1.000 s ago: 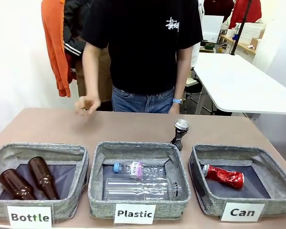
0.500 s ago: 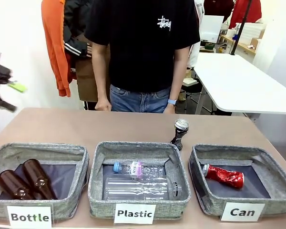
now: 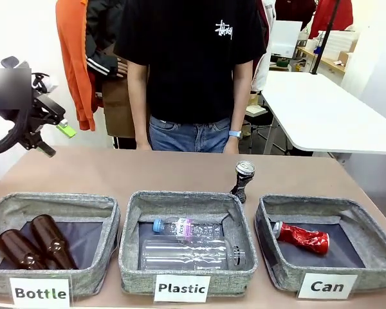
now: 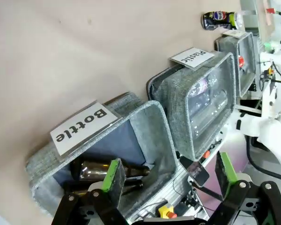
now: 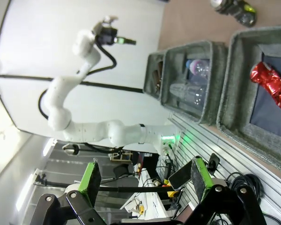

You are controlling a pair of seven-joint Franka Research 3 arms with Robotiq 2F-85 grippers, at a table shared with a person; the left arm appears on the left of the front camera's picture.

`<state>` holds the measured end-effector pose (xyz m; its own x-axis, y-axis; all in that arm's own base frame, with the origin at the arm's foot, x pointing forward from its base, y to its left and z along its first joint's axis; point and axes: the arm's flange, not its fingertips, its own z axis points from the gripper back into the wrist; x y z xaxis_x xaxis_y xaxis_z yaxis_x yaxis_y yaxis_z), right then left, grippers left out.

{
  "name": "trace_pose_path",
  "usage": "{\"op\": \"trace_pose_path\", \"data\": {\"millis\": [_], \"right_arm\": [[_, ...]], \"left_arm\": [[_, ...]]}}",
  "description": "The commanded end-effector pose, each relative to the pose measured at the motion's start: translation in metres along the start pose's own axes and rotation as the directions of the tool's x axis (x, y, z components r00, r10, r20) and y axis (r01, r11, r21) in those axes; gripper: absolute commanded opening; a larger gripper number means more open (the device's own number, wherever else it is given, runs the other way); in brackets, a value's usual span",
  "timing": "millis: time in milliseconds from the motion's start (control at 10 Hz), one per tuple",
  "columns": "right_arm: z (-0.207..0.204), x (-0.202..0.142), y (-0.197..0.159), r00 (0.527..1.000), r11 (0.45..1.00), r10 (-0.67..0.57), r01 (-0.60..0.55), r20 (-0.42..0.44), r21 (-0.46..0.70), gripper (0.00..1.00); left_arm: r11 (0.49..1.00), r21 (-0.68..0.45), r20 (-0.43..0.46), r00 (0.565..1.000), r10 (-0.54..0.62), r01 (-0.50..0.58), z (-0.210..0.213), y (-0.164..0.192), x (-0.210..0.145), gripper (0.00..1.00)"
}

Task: Sort the can waste into the basket.
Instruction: Pick up the can waste from the table and place it in the right Fabric basket.

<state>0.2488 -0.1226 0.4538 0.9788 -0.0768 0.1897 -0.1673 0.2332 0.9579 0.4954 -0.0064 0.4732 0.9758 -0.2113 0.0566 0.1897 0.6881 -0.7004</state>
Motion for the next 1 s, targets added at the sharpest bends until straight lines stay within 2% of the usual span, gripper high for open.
{"op": "trace_pose_path", "data": {"millis": [0,100,200,300,400,500,600,700,800,900], "right_arm": [[0.001,0.009,0.011,0.999,0.995,0.032,-0.031,0.008,-0.098,1.0],[-0.009,0.037,0.022,0.982,0.949,0.175,-0.186,-0.065,-0.255,1.0],[-0.026,0.073,0.028,0.93,0.848,0.321,-0.366,-0.18,-0.382,1.0],[-0.047,0.106,0.028,0.86,0.757,0.415,-0.507,-0.298,-0.411,1.0],[-0.077,0.137,0.023,0.754,0.623,0.511,-0.655,-0.412,-0.427,1.0],[-0.1,0.156,0.019,0.649,0.479,0.554,-0.76,-0.521,-0.438,1.0],[-0.121,0.17,0.009,0.54,0.39,0.58,-0.842,-0.61,-0.373,1.0],[-0.141,0.179,-0.003,0.45,0.331,0.602,-0.893,-0.66,-0.306,1.0],[-0.159,0.185,-0.017,0.4,0.294,0.608,-0.916,-0.686,-0.273,1.0],[-0.167,0.193,-0.028,0.414,0.347,0.618,-0.907,-0.668,-0.241,1.0]], "left_arm": [[1.0,-0.017,0.022,1.0,0.004,-0.004,0.005,0.0,-0.013,1.0],[1.0,-0.017,0.022,1.0,0.004,-0.004,0.005,0.0,-0.013,1.0],[1.0,-0.017,0.022,1.0,0.004,-0.004,0.005,0.0,-0.013,1.0],[1.0,-0.017,0.022,1.0,0.004,-0.004,0.005,0.0,-0.013,1.0],[1.0,-0.017,0.022,1.0,0.004,-0.004,0.005,0.0,-0.013,1.0],[1.0,-0.017,0.022,1.0,0.004,-0.004,0.005,0.0,-0.013,1.0],[1.0,-0.017,0.022,1.0,0.004,-0.004,0.005,0.0,-0.013,1.0],[1.0,-0.017,0.022,1.0,0.004,-0.004,0.005,0.0,-0.013,1.0],[1.0,-0.017,0.022,1.0,0.004,-0.004,0.005,0.0,-0.013,1.0],[1.0,-0.017,0.022,1.0,0.004,-0.004,0.005,0.0,-0.013,1.0]]}}
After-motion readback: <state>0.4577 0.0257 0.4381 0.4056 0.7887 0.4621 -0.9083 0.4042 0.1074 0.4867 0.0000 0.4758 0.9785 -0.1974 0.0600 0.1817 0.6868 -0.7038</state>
